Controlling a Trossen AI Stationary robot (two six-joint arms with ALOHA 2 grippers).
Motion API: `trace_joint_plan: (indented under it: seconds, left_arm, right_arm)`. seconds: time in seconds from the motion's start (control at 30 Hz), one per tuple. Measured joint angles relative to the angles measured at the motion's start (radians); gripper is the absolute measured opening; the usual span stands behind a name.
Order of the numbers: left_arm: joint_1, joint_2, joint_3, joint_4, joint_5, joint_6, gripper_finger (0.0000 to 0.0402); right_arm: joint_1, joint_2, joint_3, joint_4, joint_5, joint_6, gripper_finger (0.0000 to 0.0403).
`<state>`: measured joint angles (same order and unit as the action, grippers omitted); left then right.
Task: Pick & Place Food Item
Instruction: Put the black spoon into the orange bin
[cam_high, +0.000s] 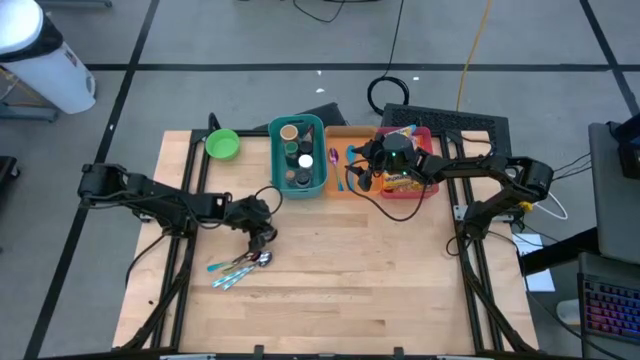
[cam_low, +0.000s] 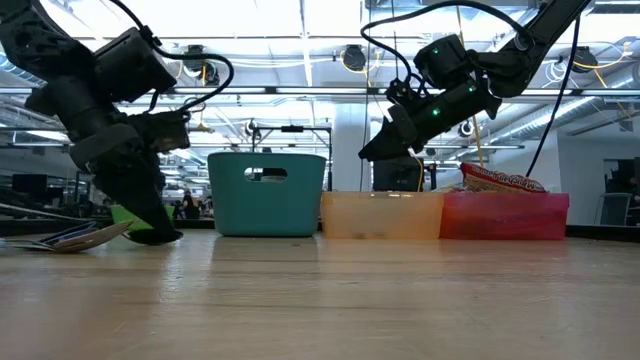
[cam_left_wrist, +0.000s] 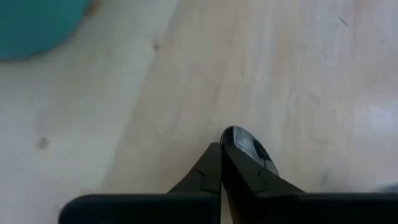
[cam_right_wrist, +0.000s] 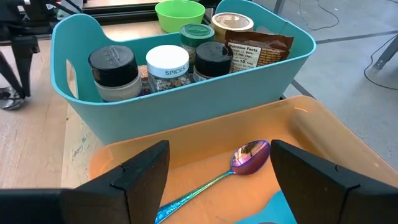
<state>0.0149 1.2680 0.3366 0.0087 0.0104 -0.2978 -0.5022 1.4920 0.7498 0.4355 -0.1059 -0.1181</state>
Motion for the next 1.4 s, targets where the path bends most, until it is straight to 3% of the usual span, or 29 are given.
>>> trace_joint_plan:
  seconds: [0.5, 0.87, 1.13, 1.4]
  left_arm:
    - [0.033, 0.001, 0.017, 0.169, -0.064, 0.108, 0.0002]
    - [0.031, 0.001, 0.189, 0.167, -0.072, 0.274, 0.0001]
    - [0.031, 0.000, 0.345, 0.173, -0.199, 0.458, 0.0001]
    - [0.034, 0.000, 0.403, 0.285, -0.230, 0.649, 0.0001]
  right_arm:
    - [0.000, 0.000, 0.000, 0.000, 0.000, 0.001, 0.0270]
    - [0.000, 0.000, 0.000, 0.001, 0.000, 0.002, 0.0270]
    - [0.039, 0.000, 0.000, 0.040, -0.002, -0.011, 0.0270]
    - [0.132, 0.000, 0.000, 0.168, -0.003, -0.041, 0.0270]
